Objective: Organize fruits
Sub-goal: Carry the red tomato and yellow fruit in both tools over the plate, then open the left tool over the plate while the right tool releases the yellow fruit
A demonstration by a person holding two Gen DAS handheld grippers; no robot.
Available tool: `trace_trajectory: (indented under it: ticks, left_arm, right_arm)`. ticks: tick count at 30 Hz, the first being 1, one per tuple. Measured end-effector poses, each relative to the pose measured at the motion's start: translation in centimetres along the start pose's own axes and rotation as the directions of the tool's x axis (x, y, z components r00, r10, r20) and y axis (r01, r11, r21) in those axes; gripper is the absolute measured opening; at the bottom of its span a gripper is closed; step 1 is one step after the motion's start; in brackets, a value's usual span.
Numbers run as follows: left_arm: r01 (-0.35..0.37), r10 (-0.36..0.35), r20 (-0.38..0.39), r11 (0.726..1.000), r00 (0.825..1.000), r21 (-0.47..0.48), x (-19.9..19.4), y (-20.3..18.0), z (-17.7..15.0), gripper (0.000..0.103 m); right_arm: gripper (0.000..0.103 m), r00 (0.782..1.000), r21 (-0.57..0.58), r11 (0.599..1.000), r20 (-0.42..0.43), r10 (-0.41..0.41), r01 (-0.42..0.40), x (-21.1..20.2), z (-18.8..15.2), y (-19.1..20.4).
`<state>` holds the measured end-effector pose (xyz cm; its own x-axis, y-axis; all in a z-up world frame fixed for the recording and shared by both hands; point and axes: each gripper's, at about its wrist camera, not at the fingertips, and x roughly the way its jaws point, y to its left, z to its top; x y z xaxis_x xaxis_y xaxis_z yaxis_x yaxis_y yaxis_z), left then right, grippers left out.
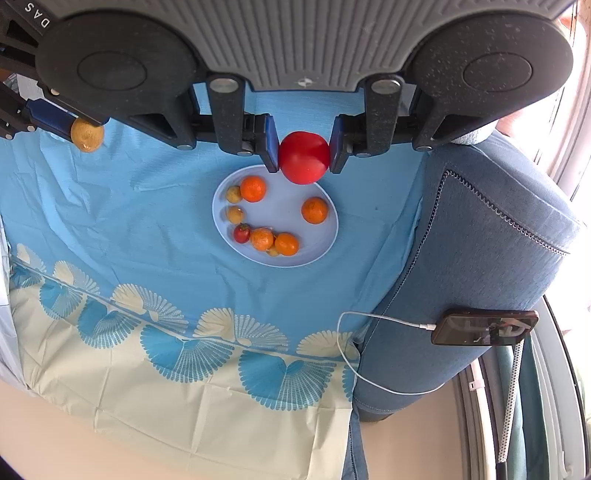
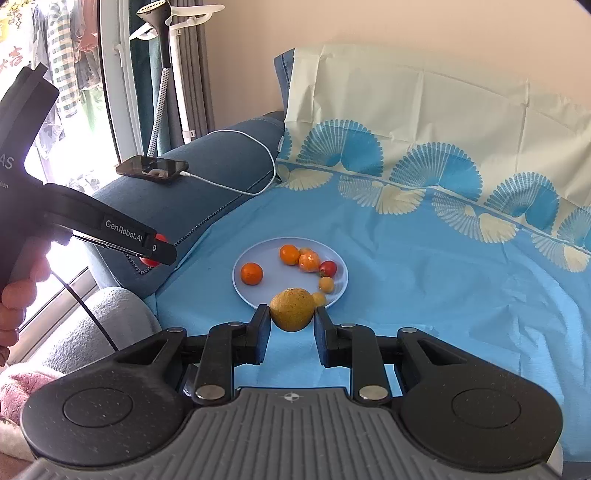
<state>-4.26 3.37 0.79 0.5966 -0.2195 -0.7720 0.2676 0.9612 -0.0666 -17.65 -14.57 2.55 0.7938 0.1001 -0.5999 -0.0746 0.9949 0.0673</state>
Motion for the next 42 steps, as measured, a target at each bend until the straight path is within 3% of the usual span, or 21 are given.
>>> trace_trajectory:
  ticks: [7,21,38,39,40,41,42]
  left_arm:
    - [-0.015,0.015,-0.022,1.000,1.000,0.002,3.4,0.1,2.2,0.032]
    - [-0.039,0.039,-0.070,0.999,0.997,0.004,12.5,-0.6,7.1,0.031]
    - [-0.088,0.099,-0.194,0.994,0.976,0.061,23.3,-0.9,8.9,0.032]
    - [-0.094,0.105,-0.195,0.993,0.975,0.065,23.6,-0.9,9.0,0.037]
    - [-0.097,0.109,-0.194,0.993,0.975,0.069,23.7,-0.8,9.1,0.060]
    - [-0.104,0.116,-0.189,0.992,0.975,0.072,23.6,-0.7,9.2,0.077]
    - [-0.117,0.129,-0.178,0.990,0.976,0.074,23.4,-0.7,9.3,0.102]
  right_arm:
    - [0.027,1.000,0.025,1.000,-0.029,0.006,-0.005,3.2,0.9,-1.0]
    - [0.027,0.995,0.053,0.998,-0.100,0.022,-0.017,13.6,3.4,-2.9]
    - [0.027,0.981,-0.011,1.000,-0.195,0.017,-0.019,25.2,4.0,-3.4]
    - [0.027,0.980,-0.010,1.000,-0.196,0.018,-0.021,25.6,4.0,-3.4]
    - [0.027,0.980,-0.011,1.000,-0.199,0.018,-0.021,26.0,4.0,-3.4]
    - [0.027,0.978,-0.011,1.000,-0.205,0.023,-0.026,26.3,4.0,-3.4]
    - [0.030,0.977,-0.008,0.999,-0.210,0.040,-0.042,26.5,4.0,-3.4]
